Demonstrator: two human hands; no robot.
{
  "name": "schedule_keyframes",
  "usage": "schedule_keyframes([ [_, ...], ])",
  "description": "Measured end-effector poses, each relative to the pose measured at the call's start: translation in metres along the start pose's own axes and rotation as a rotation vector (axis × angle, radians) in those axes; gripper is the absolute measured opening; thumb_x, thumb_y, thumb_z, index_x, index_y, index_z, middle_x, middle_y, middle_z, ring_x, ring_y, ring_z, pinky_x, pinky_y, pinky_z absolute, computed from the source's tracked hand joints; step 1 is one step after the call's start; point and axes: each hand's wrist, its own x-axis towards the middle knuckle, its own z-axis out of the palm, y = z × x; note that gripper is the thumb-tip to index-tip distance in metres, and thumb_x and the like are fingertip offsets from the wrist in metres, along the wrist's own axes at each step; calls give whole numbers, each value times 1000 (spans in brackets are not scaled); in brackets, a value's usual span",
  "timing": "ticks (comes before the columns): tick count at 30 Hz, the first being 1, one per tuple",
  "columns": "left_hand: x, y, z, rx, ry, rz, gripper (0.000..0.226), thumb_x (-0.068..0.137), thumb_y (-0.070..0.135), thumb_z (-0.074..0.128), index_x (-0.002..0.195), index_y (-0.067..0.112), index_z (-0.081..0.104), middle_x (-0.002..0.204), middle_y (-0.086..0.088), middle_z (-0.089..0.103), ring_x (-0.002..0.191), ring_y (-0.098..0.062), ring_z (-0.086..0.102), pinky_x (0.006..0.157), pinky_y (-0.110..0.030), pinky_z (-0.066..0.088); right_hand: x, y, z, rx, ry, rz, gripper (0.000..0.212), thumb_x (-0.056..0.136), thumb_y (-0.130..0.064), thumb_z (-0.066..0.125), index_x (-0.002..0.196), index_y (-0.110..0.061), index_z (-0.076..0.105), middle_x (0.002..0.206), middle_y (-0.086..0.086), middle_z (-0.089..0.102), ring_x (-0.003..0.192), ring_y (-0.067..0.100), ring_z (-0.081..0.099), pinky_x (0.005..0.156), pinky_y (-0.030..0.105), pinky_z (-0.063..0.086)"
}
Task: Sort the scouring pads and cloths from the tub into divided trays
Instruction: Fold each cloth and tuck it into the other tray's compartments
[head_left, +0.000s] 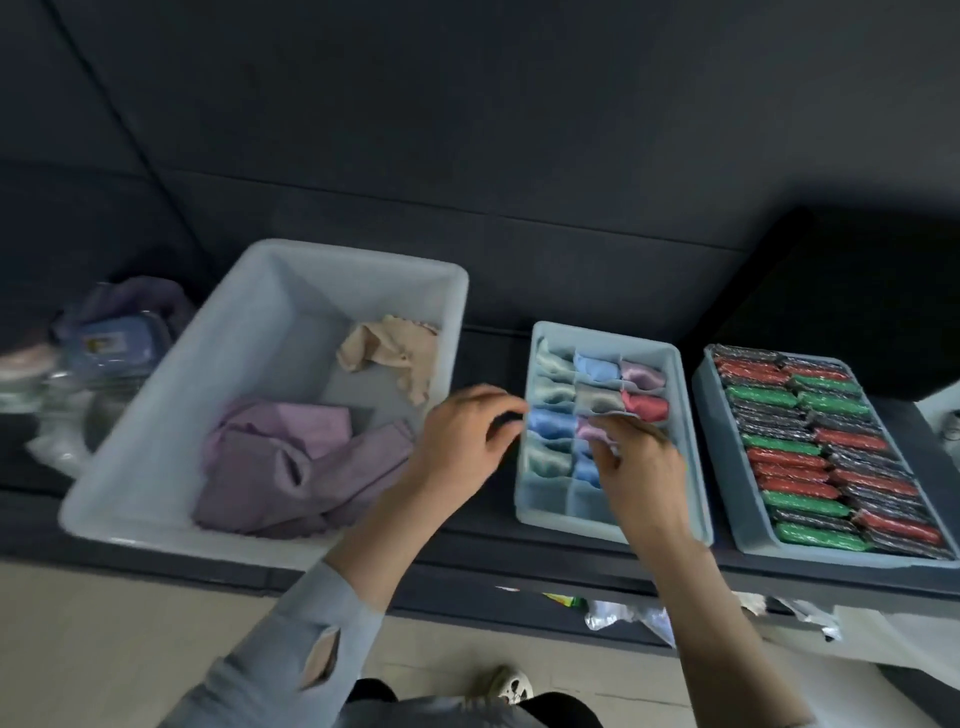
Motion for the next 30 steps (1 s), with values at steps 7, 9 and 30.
schedule_keyframes([
  [7,-51,-128,-112,101,25,-402,24,83,8,71,106,13,72,105,-5,72,95,-25,67,82,-25,45,21,-163,64,210,-166,-124,20,84,-3,60,95,-14,73,82,6,71,74,25,64,67,32,52],
  [9,-57,-156,-127,171,-78,-483,31,84,15,71,115,11,69,113,-10,68,103,-30,65,87,-31,46,35,-200,97,114,-407,-19,21,90,-9,52,101,-9,69,97,12,71,90,33,64,76,34,50],
  [30,3,-156,-160,-1063,-385,-928,76,80,75,35,115,12,59,113,-6,67,110,-21,59,92,-33,45,73,-237,32,1567,-540,441,11,71,-12,55,80,-15,60,83,4,61,79,18,58,67,29,43],
])
